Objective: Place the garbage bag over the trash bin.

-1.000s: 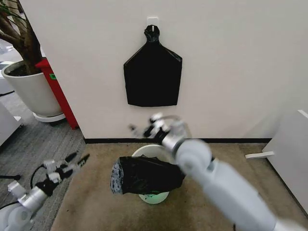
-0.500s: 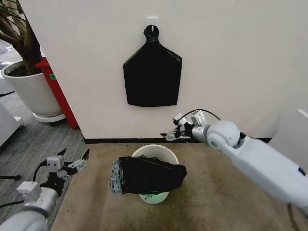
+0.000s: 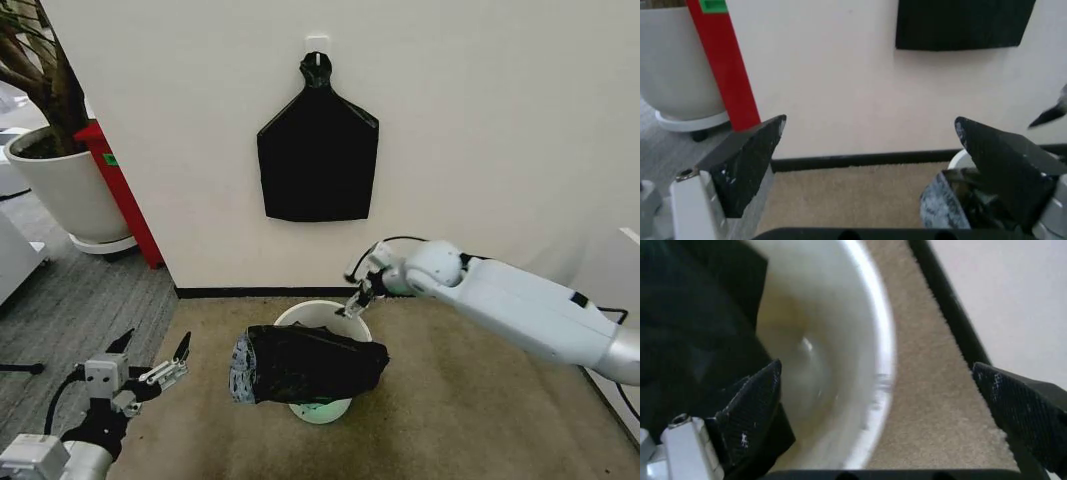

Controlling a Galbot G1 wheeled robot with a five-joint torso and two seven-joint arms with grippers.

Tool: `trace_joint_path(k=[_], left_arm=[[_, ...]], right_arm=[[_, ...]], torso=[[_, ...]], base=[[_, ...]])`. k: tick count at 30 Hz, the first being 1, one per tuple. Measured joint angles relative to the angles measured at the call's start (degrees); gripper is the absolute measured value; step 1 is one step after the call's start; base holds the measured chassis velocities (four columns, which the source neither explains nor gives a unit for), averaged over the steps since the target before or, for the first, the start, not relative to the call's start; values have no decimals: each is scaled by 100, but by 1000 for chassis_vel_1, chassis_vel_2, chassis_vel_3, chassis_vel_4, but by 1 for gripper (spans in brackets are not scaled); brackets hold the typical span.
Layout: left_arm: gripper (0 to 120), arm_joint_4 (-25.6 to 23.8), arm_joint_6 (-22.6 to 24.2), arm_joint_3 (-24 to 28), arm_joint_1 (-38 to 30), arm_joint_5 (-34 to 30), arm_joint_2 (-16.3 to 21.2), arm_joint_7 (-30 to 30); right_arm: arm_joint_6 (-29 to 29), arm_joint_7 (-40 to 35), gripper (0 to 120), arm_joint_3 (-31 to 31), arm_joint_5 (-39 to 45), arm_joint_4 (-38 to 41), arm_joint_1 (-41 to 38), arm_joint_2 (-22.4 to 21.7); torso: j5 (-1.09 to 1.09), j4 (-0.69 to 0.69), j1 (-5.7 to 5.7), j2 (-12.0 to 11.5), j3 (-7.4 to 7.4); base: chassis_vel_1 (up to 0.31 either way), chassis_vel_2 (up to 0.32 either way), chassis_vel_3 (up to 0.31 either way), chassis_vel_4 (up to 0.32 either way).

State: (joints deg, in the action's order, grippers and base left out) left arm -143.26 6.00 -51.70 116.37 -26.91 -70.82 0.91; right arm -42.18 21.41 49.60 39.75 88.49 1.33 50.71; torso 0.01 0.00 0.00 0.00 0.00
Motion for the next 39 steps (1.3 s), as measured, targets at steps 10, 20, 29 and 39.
trace_joint_path(k=[10, 20, 29, 39], left_arm=[[100, -41, 89, 84, -203, -27, -20, 53], [100, -16, 167, 104, -310, -80, -9, 96], [100, -9, 205, 113, -352, -135, 34, 164], [100, -3, 209, 132, -367, -144, 35, 165]], right_arm=[[1, 171, 100, 411, -266, -853, -58, 587], [4, 115, 83, 350, -163, -1084, 154, 725], [4, 60, 51, 254, -162, -1085, 195, 722], [4, -373, 14, 147, 334, -890, 210, 657]], torso=[[-1, 0, 0, 0, 0], [-2, 0, 0, 0, 0], [-1, 0, 0, 0, 0], [-2, 0, 0, 0, 0]], base=[[0, 0, 0, 0], [0, 0, 0, 0], [0, 0, 0, 0], [0, 0, 0, 0]])
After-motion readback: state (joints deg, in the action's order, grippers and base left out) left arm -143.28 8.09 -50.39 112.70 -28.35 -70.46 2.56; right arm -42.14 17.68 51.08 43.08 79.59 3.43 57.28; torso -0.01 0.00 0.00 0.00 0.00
